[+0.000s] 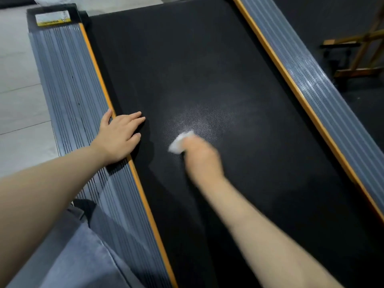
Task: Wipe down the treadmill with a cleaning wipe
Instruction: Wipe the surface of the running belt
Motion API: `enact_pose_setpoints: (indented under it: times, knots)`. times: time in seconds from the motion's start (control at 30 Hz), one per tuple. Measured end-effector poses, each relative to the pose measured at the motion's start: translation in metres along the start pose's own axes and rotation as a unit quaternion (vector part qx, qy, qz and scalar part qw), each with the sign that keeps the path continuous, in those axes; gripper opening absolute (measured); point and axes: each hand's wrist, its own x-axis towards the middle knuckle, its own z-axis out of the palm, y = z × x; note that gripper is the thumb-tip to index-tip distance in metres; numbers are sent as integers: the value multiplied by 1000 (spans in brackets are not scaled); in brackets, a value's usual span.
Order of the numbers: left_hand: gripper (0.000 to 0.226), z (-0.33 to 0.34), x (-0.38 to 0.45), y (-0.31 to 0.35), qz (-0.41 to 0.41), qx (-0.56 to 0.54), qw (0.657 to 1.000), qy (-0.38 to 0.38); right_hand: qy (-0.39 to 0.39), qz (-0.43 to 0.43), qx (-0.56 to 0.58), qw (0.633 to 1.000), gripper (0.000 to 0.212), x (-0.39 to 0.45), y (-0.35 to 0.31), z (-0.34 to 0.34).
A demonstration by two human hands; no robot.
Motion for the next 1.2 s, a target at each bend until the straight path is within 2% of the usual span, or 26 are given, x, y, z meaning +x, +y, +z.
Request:
enact_pose_setpoints:
  times: [0.03,0.1,0.17,0.23,0.3,0.37,0.4,0.47,0.5,0.53,0.63,0.73,0.83,0.93,1.0,1.07,1.13,1.2]
  knots:
    - [49,-1,1,1,-3,4,1000,-12,-67,-58,21,996,27,-19,-32,12]
    - [50,-2,-2,5,-13,11,1000,-24,-117,-164,79,976,30,-51,-66,31]
    - [53,2,-12,9,-15,27,999,-29,-103,-276,80,952,32,-53,-53,33]
    - [56,10,-24,10,3,49,998,-29,-77,-312,59,945,33,-28,-19,18]
    - [59,12,-29,9,9,62,998,-32,-36,-248,53,967,34,6,28,-12]
    - [61,12,-27,8,2,69,997,-38,23,-82,33,996,34,39,98,-49]
    - [62,13,-25,7,0,76,996,-43,62,23,-7,998,32,50,137,-69]
    - [63,14,-23,6,0,86,995,-55,119,224,-69,965,31,57,208,-105]
    - [64,14,-23,6,2,83,995,-54,137,286,-75,945,33,56,227,-117]
    - [64,15,-23,5,2,78,996,-48,143,320,-77,933,34,56,237,-121]
    - [64,13,-23,7,6,73,996,-46,141,350,-77,923,31,61,220,-108]
    - [63,13,-24,9,2,70,997,-44,156,293,-78,940,21,43,172,-75]
    - [63,13,-25,9,4,71,996,-45,162,134,-8,978,21,-3,96,-41]
    - [61,13,-24,10,1,78,996,-49,68,-59,116,989,27,-57,-8,4]
    - [60,12,-26,13,-7,89,995,-51,-3,-163,126,979,35,-86,-57,29]
    - [60,12,-29,17,-15,92,994,-56,-46,-239,119,963,30,-91,-53,39]
    - [60,15,-36,22,-19,95,994,-57,-45,-279,95,955,28,-72,-18,26]
    - [62,17,-47,27,-16,92,994,-55,-30,-213,82,973,32,-42,30,-2]
